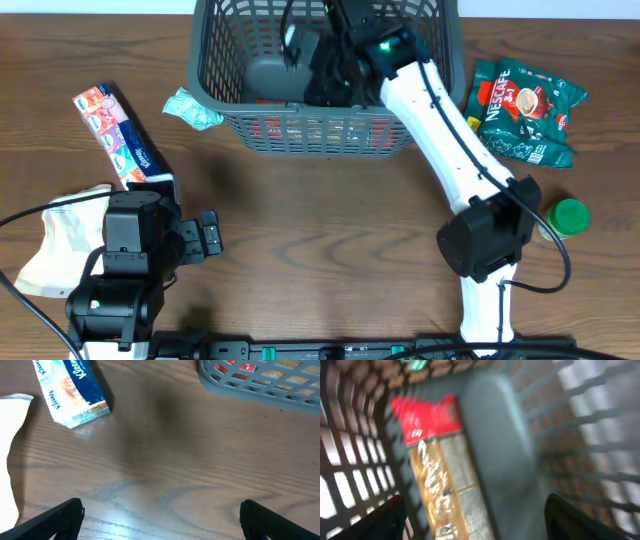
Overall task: Pack container
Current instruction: 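Release the spaghetti pack into the basket and withdraw the right gripper, then move the right gripper to the green Nescafe pouch and grasp it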
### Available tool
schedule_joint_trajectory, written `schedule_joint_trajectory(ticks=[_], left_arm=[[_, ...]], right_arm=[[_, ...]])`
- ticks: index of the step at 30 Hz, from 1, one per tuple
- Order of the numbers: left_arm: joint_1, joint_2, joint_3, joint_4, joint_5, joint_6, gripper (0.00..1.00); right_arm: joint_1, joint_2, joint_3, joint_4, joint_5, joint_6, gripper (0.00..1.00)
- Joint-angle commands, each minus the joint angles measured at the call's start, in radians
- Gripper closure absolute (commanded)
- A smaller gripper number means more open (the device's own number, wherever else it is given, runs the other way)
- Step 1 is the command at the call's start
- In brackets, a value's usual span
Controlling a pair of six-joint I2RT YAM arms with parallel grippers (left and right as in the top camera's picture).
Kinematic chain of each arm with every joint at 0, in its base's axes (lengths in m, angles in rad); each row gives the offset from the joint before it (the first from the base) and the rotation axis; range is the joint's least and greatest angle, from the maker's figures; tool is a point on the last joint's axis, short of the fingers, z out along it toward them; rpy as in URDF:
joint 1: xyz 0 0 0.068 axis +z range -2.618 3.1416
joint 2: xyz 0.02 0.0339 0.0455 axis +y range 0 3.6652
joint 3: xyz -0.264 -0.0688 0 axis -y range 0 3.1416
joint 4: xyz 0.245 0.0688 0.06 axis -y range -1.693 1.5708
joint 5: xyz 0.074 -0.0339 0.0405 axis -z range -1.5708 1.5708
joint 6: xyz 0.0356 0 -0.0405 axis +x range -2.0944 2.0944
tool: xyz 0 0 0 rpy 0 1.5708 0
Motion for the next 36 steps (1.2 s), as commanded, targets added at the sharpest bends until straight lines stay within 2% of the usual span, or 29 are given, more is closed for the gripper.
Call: schedule_joint_trajectory(ticks=[1, 2, 4, 8, 12, 15, 21, 24, 36], left_arm=[[-0.005, -0.001, 0.022, -0.002, -0.008, -0.009, 0.02], [-0.005, -0.001, 0.022, -0.002, -0.008, -0.009, 0.02], [-0.005, -0.001, 0.022, -0.002, -0.008, -0.009, 0.02], [-0.005, -0.001, 0.022, -0.003, -0.008, -0.009, 0.01], [-0.005, -0.001, 0.022, -0.003, -0.008, -0.009, 0.02], [-0.005, -0.001, 0.022, -0.003, -0.008, -0.009, 0.02], [-0.005, -0.001, 0.022, -0.003, -0.008, -0.009, 0.02], [-0.005, -0.001, 0.022, -0.002, -0.008, -0.009, 0.02], [-0.005, -0.001, 0.022, -0.002, -0.008, -0.009, 0.02]], right_arm=[[-0.015, -0.097, 0.142, -0.011, 0.058, 0.205, 0.23], [-0.022, -0.105, 0.183, -0.018, 0.087, 0.262, 0.18], [-0.037, -0.126, 0.255, -0.039, 0.142, 0.383, 0.01], [-0.100, -0.180, 0.365, -0.143, 0.290, 0.668, 0.01], [-0.205, -0.254, 0.392, -0.312, 0.409, 0.930, 0.01], [-0.306, -0.294, 0.392, -0.418, 0.413, 1.047, 0.01], [-0.525, -0.303, 0.389, -0.552, 0.407, 1.169, 0.01], [-0.607, -0.267, 0.385, -0.574, 0.380, 1.179, 0.01], [-0.634, 0.073, 0.383, -0.566, 0.422, 1.193, 0.01]])
